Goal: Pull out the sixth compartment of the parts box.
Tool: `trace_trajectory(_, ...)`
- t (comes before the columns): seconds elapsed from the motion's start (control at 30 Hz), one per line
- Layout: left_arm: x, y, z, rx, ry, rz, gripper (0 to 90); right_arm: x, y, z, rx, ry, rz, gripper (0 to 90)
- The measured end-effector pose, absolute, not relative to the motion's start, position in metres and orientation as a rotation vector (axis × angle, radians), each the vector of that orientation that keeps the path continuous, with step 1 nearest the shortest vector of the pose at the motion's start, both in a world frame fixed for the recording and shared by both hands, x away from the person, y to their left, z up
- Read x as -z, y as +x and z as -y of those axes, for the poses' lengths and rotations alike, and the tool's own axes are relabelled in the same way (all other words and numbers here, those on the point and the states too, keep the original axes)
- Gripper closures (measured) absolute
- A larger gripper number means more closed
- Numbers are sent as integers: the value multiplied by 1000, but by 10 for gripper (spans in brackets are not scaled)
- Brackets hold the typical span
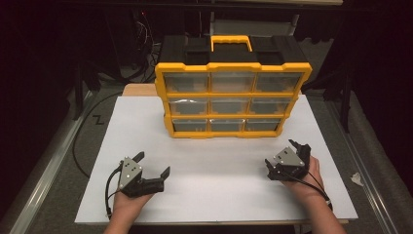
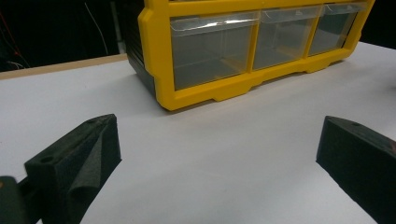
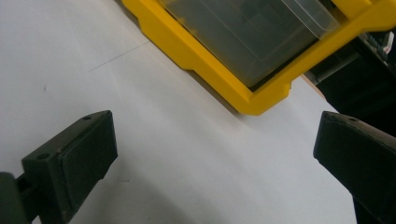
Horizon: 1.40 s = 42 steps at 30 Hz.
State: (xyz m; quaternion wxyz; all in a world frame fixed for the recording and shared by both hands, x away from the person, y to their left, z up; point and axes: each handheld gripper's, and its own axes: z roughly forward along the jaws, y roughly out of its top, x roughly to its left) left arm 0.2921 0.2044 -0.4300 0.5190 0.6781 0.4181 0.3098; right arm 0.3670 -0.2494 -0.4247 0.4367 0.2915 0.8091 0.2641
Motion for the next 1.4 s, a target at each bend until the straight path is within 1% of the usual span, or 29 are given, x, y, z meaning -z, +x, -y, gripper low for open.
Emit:
trace_trajectory(0.17, 430, 292, -204, -741, 1626, -1004, 4, 426, 363, 242, -564, 605, -2027, 10)
trace_trajectory(0.27, 431, 292, -204, -741, 1625, -1004, 4, 427, 362, 239, -546, 591, -2026, 10)
trace_trajectory(0.43, 431, 292, -204, -740, 1626, -1003, 5, 426, 357, 231, -445, 442, -2011, 10)
trace_trajectory(1.4, 431, 292, -203, -742, 1633, -989, 7, 425, 342, 212, -211, 126, -1926, 10)
